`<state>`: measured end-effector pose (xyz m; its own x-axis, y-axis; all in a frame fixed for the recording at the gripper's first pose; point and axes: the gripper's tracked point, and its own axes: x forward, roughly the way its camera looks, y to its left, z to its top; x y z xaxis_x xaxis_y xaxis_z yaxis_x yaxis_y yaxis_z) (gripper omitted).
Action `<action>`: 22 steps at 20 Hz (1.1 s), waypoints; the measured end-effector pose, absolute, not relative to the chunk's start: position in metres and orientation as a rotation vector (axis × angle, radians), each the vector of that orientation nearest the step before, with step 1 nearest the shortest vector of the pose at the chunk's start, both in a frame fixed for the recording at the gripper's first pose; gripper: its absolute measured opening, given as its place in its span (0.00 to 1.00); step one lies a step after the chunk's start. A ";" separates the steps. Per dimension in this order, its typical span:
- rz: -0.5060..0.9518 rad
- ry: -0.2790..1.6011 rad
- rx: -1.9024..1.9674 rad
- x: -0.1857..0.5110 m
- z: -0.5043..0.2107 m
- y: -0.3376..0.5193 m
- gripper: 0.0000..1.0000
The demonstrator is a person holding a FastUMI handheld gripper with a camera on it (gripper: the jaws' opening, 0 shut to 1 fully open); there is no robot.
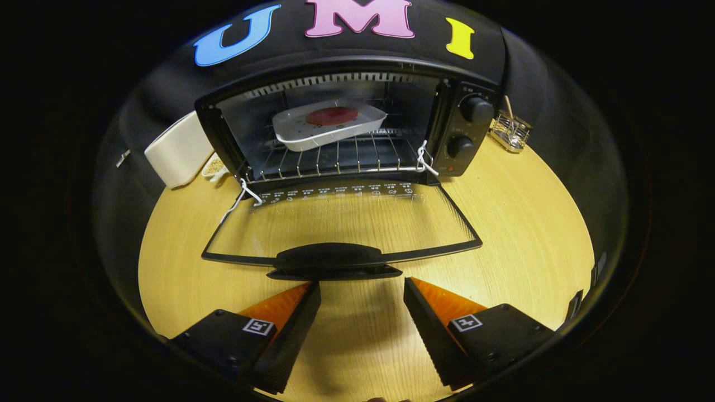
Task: Open the toaster oven, put the food inside, and close the toaster oven door.
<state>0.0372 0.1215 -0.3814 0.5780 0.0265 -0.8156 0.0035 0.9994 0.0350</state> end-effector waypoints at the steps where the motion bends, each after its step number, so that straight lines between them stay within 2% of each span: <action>1: 0.026 0.939 0.039 0.038 -0.375 0.123 0.98; 6: 0.069 0.808 0.072 0.053 -0.325 0.123 0.99; 12: 0.076 0.596 0.140 0.075 -0.229 0.101 0.99; 17: 0.010 0.360 0.080 0.084 -0.150 0.029 0.98; 22: -0.080 0.134 0.031 0.058 -0.059 -0.047 0.98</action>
